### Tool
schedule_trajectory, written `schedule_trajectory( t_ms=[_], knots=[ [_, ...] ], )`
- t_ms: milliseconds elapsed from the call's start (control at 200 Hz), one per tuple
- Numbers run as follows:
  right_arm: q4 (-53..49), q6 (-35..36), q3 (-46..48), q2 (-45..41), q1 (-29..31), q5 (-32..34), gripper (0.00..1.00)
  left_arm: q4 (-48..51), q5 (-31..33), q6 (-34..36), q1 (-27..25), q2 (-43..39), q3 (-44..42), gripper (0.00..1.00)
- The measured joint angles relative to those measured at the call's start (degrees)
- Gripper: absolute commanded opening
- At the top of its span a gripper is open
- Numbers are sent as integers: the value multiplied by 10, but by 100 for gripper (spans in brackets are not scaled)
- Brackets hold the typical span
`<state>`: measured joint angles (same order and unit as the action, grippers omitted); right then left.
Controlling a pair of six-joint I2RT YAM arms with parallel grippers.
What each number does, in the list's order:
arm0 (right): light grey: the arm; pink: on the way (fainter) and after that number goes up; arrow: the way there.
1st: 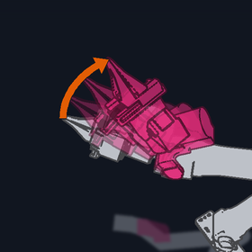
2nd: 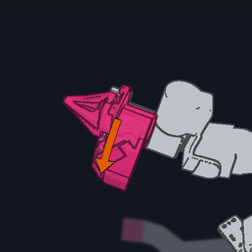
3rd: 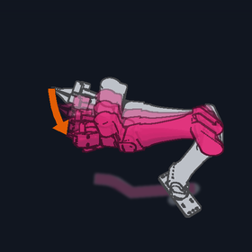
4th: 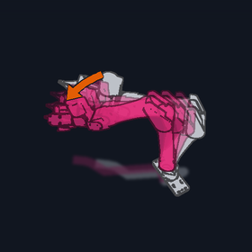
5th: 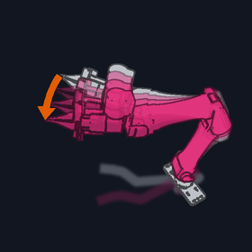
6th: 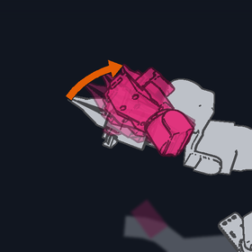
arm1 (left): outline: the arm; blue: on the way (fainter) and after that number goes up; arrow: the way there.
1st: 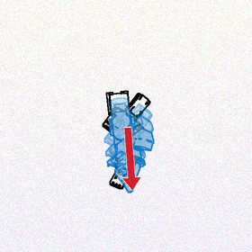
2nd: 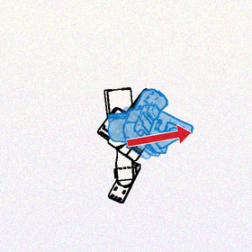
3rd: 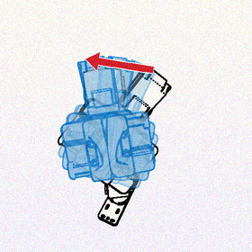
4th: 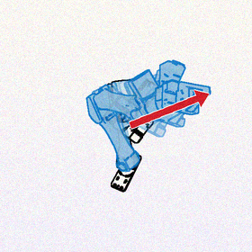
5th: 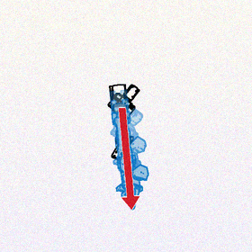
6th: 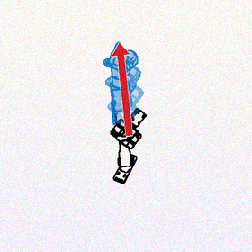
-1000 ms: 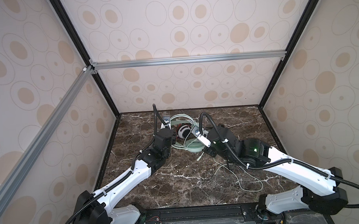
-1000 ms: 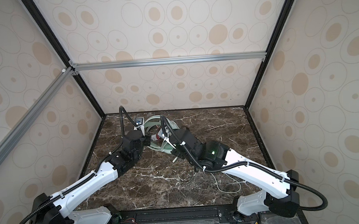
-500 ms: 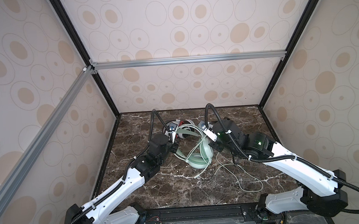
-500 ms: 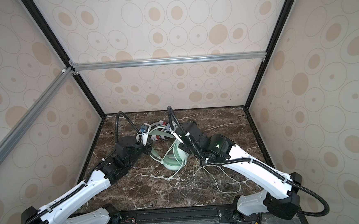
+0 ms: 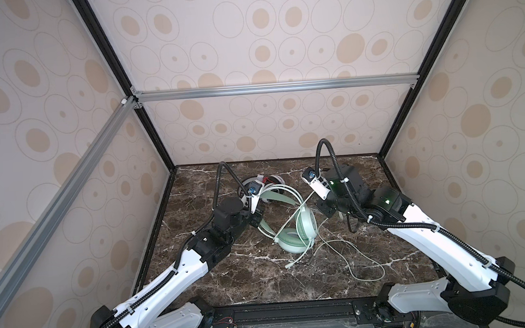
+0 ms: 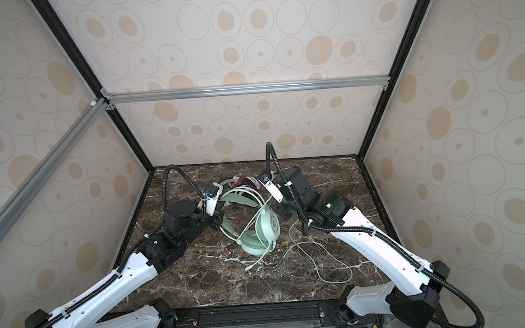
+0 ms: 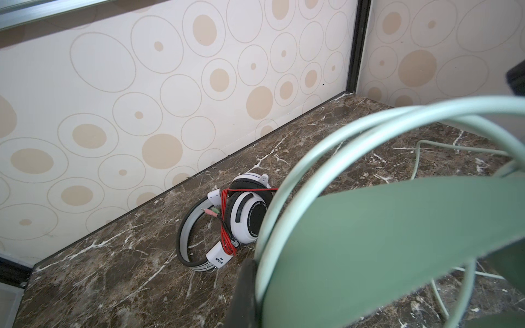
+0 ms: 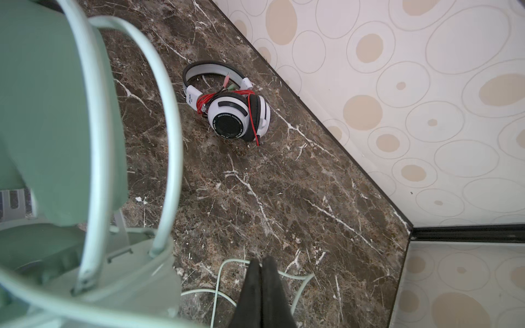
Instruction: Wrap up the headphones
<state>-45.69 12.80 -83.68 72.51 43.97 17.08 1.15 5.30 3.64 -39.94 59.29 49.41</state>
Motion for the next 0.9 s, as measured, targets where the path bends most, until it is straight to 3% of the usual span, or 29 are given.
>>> schedule_trajectory(
  t_ms=[435, 900],
  knots=[
    [91, -47, 97, -58, -90, -93, 18, 17, -46, -12, 0, -10, 1, 0],
    [243, -94, 221, -77, -155, -202, 17, 26, -88, -49, 0, -11, 64, 0]
  ],
)
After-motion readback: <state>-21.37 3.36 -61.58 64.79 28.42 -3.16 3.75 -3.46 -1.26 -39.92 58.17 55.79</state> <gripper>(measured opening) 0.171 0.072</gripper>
